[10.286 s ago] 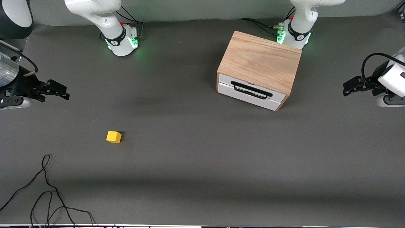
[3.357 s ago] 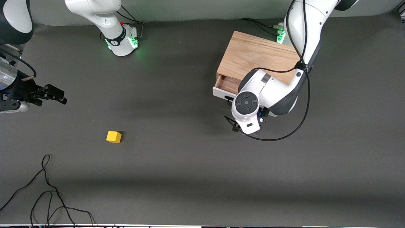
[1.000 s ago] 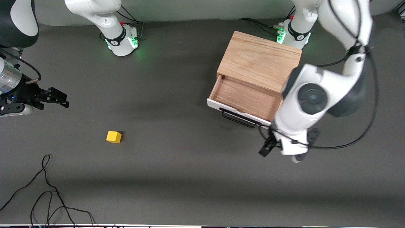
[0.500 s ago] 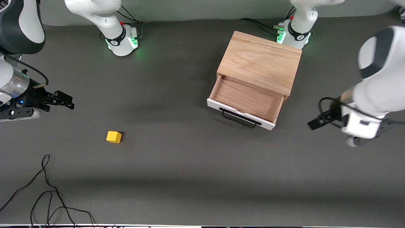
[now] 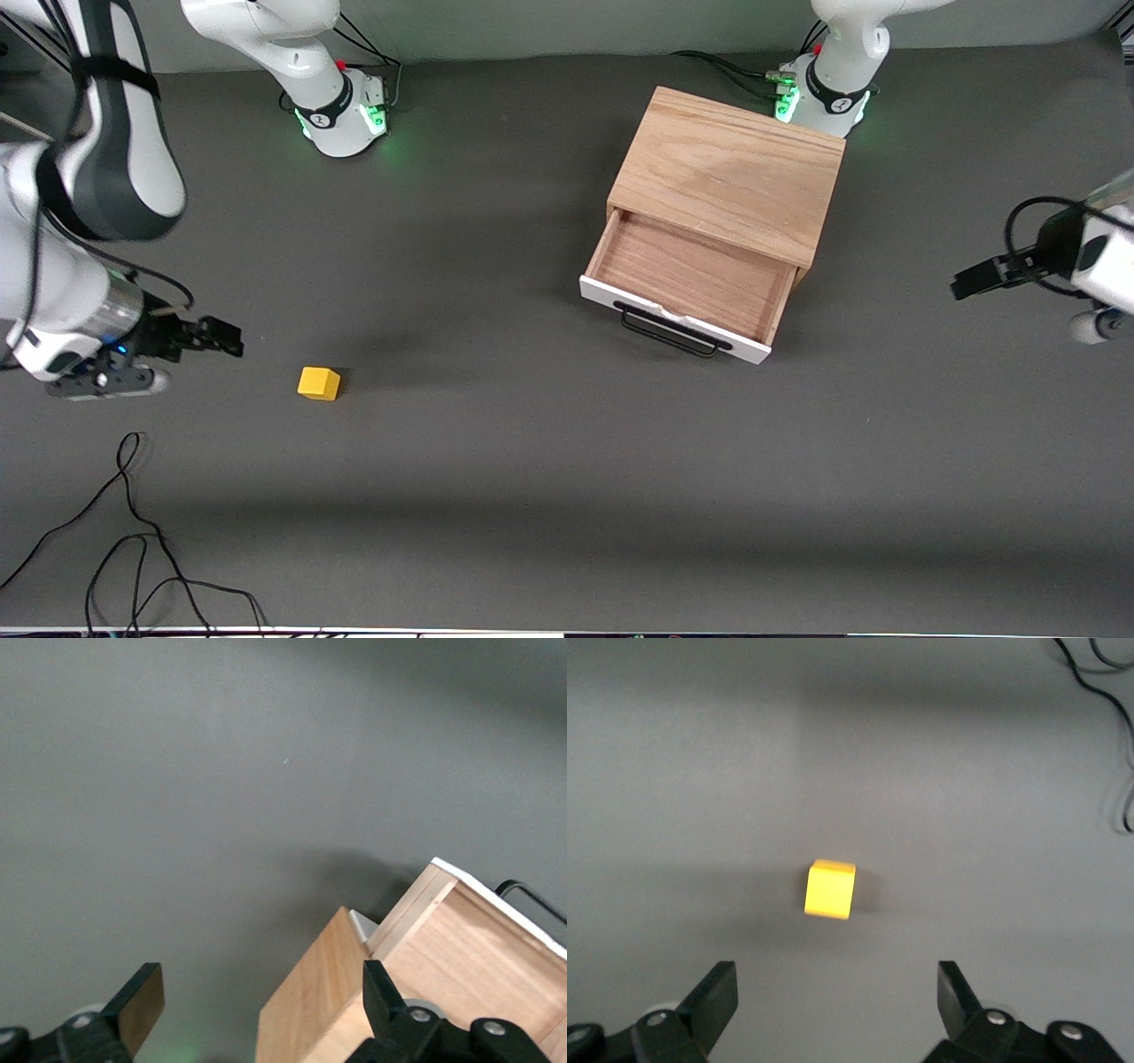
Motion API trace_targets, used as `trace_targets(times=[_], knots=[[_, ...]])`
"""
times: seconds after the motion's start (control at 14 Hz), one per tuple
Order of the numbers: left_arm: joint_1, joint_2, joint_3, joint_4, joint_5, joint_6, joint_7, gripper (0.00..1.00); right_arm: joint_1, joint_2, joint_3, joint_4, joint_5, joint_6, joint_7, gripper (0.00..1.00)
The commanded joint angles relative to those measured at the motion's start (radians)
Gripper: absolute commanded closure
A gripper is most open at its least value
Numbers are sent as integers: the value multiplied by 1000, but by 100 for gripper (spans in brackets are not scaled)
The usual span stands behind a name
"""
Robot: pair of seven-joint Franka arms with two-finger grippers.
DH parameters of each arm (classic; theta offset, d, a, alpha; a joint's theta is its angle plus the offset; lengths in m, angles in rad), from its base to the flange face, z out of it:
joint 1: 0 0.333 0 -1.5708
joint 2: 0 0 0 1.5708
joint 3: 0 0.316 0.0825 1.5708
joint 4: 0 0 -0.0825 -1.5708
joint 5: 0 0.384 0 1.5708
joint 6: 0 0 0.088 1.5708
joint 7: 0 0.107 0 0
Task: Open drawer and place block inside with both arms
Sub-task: 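Lower the right gripper onto the yellow cube and grasp it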
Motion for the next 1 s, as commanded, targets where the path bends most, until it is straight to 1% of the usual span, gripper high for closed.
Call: trace_targets(times=[0.0, 0.07, 0.21, 0.43, 0.71, 0.93], knots=[[-58, -56, 75, -49, -9, 19, 97, 0, 8, 64, -2, -49, 16, 135, 2, 0], [-60, -58, 75, -50, 2, 31, 117, 0, 18, 87, -3, -75, 16, 189, 2, 0], [-58, -64, 67, -65, 2, 85, 154, 0, 20, 126, -3, -118, 16, 255, 2, 0], [-58, -124, 66, -153, -4, 148, 172, 0, 34, 180, -3, -181, 16, 364, 1, 0], [-65, -116, 44, -150, -4, 141, 172, 0, 49, 249, -3, -246, 14, 517, 11, 0], [-65, -110, 44, -144, -6, 131, 174, 0, 49, 285, -3, -247, 14, 563, 7, 0]])
